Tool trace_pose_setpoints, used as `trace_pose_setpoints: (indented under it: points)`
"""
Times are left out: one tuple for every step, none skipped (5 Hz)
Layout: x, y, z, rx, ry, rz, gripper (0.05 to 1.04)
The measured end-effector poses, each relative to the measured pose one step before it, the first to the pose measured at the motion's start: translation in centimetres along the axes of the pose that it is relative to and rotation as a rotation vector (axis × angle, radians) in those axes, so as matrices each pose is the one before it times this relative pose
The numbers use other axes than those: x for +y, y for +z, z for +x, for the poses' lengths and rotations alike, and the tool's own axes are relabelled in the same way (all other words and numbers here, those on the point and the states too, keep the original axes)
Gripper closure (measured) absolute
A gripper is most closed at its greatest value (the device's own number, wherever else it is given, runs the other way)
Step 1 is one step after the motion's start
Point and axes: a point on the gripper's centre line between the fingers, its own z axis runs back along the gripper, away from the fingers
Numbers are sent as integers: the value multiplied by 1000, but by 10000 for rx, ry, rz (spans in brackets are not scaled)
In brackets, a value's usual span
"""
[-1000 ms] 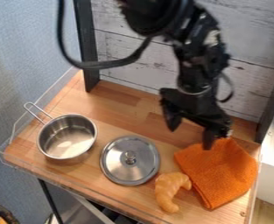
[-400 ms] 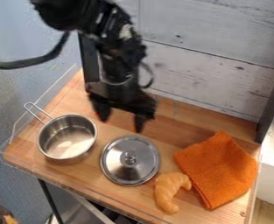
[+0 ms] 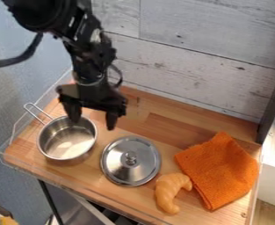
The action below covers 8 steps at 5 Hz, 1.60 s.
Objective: Move the silver pot to the right side
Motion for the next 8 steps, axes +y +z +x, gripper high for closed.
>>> trace_pose_setpoints:
  points:
    - [472, -1752, -754, 506, 193, 129, 83]
    - [2, -928, -15, 327, 247, -20, 83]
    - [-73, -1046, -460, 280, -25, -58, 83]
    - [-22, -979, 43, 152, 124, 87, 83]
    - [-64, -83, 212, -127, 22, 43, 120]
    - [37, -160, -244, -143, 85, -34, 403]
    - [-46, 213, -57, 95, -97, -211, 711]
    - [288, -29, -6, 26, 58, 15, 926]
